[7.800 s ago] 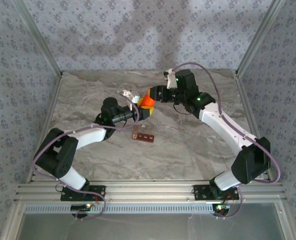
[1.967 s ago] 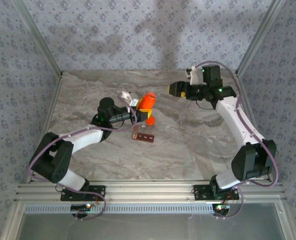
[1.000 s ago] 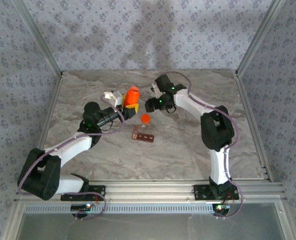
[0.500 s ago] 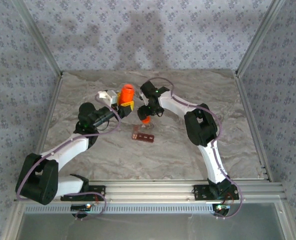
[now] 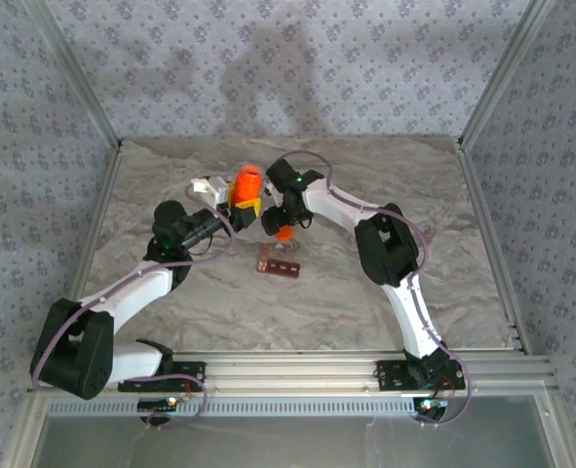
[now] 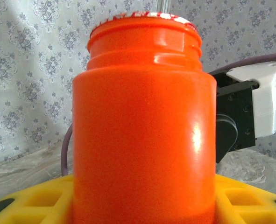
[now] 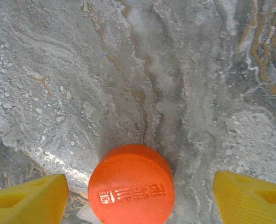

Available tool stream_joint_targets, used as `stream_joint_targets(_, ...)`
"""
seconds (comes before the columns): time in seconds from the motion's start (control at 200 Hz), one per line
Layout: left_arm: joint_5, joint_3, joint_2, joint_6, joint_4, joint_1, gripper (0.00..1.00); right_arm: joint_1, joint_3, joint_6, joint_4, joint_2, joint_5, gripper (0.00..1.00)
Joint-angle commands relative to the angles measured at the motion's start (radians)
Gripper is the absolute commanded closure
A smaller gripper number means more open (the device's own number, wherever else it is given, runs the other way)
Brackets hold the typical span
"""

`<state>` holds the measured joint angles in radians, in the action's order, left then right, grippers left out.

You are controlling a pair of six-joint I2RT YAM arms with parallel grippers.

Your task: Sort the pills into containers

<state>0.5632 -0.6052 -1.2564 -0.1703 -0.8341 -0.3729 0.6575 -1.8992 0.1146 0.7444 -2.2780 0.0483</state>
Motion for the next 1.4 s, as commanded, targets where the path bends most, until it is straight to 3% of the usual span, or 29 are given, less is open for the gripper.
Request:
stream_joint_targets(0.0, 0.006, 0.005, 0.017, -0.013, -0.043, 0.006, 1.00, 0.006, -0.027, 0.000, 0.032, -0.044, 0.007, 0.19)
stream_joint_targets(0.495, 0.006, 0.005, 0.016, -0.018, -0.045, 0.006, 1.00, 0.023, -0.028, -0.016, 0.044, -0.070, -0.017, 0.39)
stream_joint_targets(0.665, 0.007, 0.004, 0.018, -0.020, -0.042, 0.006, 1.00, 0.031, -0.016, -0.020, 0.053, -0.063, -0.025, 0.40)
stream_joint_targets(0.795, 0.009, 0.004, 0.016, -0.020, -0.040, 0.006, 1.00, 0.029, 0.009, -0.022, 0.050, -0.038, -0.029, 0.52)
stream_joint_targets(0.915, 0.016, 0.001, 0.008, -0.022, -0.036, 0.006, 1.00, 0.008, 0.060, -0.005, 0.016, 0.026, -0.020, 0.58)
stream_joint_targets(1.399, 0.077, -0.076, -0.126, 0.015, -0.030, -0.061, 1.00, -0.181, 0.247, 0.046, 0.009, 0.415, 0.115, 0.59)
